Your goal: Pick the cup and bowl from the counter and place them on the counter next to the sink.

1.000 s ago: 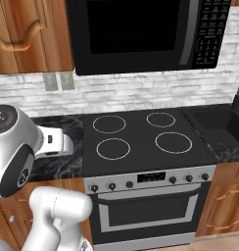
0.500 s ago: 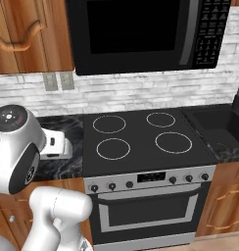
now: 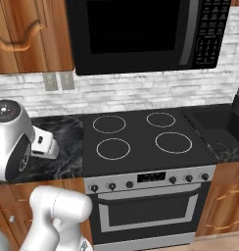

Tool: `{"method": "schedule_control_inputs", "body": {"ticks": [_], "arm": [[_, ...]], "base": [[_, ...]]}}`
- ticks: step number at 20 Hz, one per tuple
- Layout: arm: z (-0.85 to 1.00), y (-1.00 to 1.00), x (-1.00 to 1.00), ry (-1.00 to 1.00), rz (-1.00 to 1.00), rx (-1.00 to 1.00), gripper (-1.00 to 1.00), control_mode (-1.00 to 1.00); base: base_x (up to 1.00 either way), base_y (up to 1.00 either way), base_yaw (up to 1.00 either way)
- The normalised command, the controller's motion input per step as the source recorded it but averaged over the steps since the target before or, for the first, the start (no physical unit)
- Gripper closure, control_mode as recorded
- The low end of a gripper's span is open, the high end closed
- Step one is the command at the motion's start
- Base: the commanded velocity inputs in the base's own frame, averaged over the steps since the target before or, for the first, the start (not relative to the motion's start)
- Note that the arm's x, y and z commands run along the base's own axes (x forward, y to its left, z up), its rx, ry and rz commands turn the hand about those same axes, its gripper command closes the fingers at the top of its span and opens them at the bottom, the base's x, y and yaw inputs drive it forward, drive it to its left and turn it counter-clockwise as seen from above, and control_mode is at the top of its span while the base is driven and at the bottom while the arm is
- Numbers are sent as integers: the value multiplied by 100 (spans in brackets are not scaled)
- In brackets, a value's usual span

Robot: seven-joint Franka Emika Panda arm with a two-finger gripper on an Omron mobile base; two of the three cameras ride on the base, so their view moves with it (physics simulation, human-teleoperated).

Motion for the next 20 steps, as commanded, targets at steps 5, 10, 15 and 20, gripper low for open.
{"method": "schedule_control_inputs", "body": {"ticks": [5, 10, 15, 20], "arm": [[-36, 60, 11, 0, -35, 2, -100, -100], [-28, 28, 20, 2, -34, 2, -100, -100], [-6, -12, 46, 2, -17, 5, -100, -100], [-8, -10, 34, 7, -4, 5, -100, -100]], "base": [[0, 0, 0], [0, 0, 0], [0, 0, 0], [0, 0, 0]]}}
